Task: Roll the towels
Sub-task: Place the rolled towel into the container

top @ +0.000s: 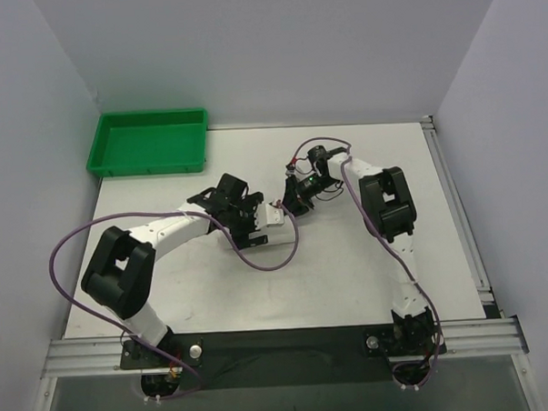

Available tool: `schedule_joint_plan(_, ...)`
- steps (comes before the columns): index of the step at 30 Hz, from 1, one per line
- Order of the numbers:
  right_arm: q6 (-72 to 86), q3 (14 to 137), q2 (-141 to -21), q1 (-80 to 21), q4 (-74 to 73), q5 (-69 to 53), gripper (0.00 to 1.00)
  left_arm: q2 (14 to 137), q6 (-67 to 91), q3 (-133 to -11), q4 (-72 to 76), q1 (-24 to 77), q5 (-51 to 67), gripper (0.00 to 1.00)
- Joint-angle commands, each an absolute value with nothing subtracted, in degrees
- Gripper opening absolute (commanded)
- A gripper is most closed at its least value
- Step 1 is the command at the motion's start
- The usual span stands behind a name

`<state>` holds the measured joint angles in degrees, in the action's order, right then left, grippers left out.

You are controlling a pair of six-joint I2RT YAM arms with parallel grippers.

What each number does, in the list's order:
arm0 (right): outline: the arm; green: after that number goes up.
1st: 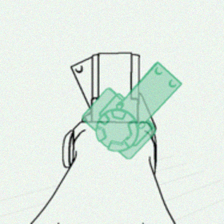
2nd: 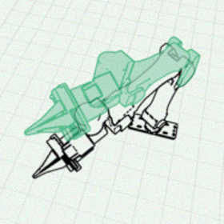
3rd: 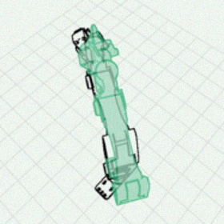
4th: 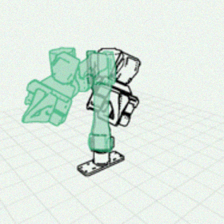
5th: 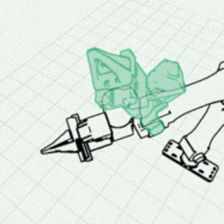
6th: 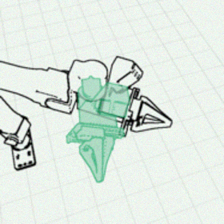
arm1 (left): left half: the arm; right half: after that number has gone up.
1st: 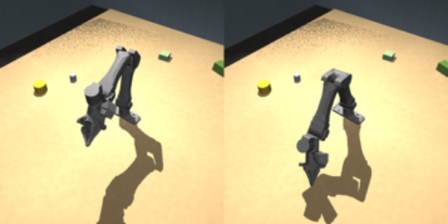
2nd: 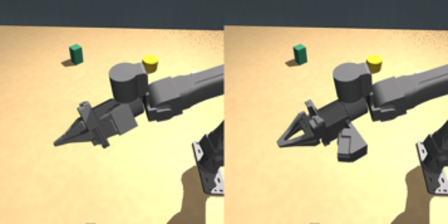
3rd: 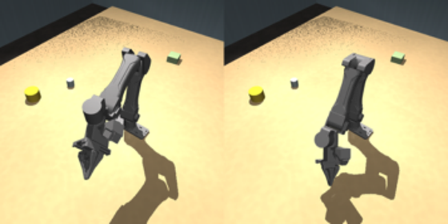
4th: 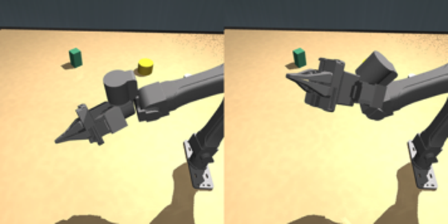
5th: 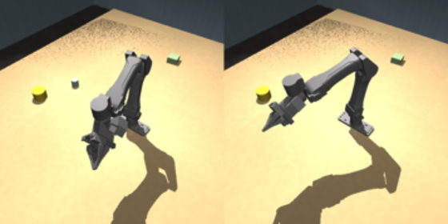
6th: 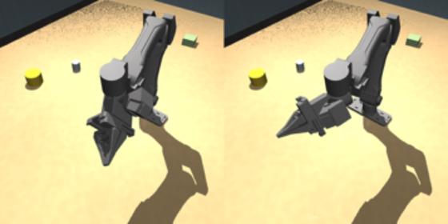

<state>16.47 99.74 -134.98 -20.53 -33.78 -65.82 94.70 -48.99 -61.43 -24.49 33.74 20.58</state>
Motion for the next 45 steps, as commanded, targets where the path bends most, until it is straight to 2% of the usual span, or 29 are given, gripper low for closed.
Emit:
schedule_joint_plan(1, 13.8, 103.0, -136.6, -20.1, -36.3, -62.0, 0.00, 97.6, -52.7, -59.4, -21.9, 35.1, 22.7, 0.96)
schedule_joint_plan(8, 13.0, 107.7, -139.8, -19.7, -38.0, -60.6, 0.00, 104.2, -51.6, -62.3, -22.1, 35.4, 19.9, 0.87)
schedule_joint_plan(14, 13.5, 110.4, -141.7, -19.2, -38.3, -59.9, 0.02, 109.8, -50.3, -66.9, -27.9, 36.0, 17.8, 0.80)
schedule_joint_plan(17, 14.1, 111.7, -141.9, -18.8, -38.4, -60.1, 0.13, 111.0, -49.8, -67.9, -30.1, 35.9, 17.8, 0.68)
schedule_joint_plan(20, 14.3, 112.0, -140.9, -17.8, -38.4, -60.9, 0.37, 111.9, -49.7, -68.9, -33.2, 35.9, 18.2, 0.46)
schedule_joint_plan(21, 14.4, 111.9, -140.5, -17.2, -38.4, -61.1, 0.49, 112.1, -49.3, -69.3, -34.9, 35.6, 18.5, 0.37)
schedule_joint_plan(22, 14.3, 111.4, -139.1, -16.8, -38.4, -61.1, 0.54, 112.3, -47.9, -69.9, -35.6, 35.2, 19.4, 0.23)
schedule_joint_plan(25, 13.9, 110.1, -135.4, -15.3, -38.4, -61.0, 0.73, 111.8, -44.9, -71.4, -38.1, 33.3, 21.5, 0.00)
schedule_joint_plan(28, 13.1, 108.0, -131.2, -13.5, -38.5, -60.8, 0.91, 110.2, -41.3, -73.5, -41.0, 30.7, 23.8, 0.00)
schedule_joint_plan(31, 12.4, 105.7, -127.9, -11.3, -38.8, -60.7, 1.00, 109.4, -36.2, -77.9, -44.8, 28.0, 26.6, 0.00)
schedule_joint_plan(38, 11.2, 100.6, -123.7, -7.0, -39.0, -62.0, 1.00, 109.2, -25.7, -88.1, -50.3, 19.1, 32.7, 0.00)
schedule_joint_plan(45, 10.3, 97.6, -122.5, -4.7, -39.4, -64.9, 1.00, 115.0, -16.4, -106.8, -54.5, 9.2, 37.4, 0.00)
